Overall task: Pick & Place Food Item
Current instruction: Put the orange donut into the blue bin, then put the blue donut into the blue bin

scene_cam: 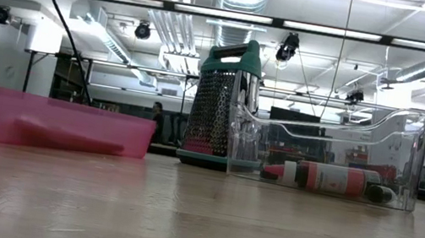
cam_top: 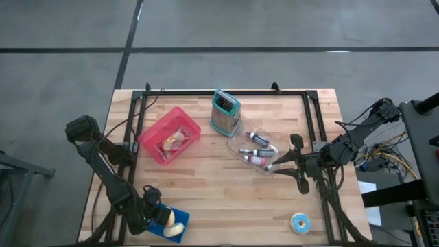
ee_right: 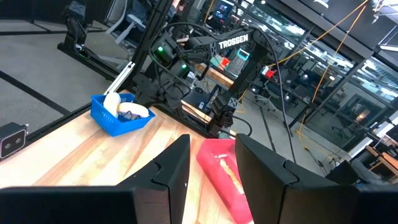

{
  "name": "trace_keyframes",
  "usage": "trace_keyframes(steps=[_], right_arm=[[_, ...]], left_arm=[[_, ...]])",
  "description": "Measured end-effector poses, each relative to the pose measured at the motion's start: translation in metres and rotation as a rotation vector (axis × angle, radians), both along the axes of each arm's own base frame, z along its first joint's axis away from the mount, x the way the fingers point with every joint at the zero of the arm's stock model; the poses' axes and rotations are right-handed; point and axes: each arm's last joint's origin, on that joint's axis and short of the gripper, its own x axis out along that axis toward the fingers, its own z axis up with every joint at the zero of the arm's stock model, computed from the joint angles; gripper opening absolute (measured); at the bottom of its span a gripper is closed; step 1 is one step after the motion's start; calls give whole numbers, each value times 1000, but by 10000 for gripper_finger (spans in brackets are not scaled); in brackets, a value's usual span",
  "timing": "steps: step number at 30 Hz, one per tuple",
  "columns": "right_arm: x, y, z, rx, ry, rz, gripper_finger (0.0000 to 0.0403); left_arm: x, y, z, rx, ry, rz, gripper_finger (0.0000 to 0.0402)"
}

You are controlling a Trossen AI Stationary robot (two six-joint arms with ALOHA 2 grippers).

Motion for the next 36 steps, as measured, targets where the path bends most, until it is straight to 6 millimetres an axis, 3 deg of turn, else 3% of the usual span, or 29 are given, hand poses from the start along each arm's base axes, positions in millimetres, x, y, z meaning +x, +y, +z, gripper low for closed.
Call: trace_keyframes(steps=[19,36], right_arm=[[0,0,0,0,0,0,123],[0,0,0,0,0,0,123]], left_arm=[[3,-5,6,-35,-23,1,171],[13,-20,44,-84,-73,2,171]])
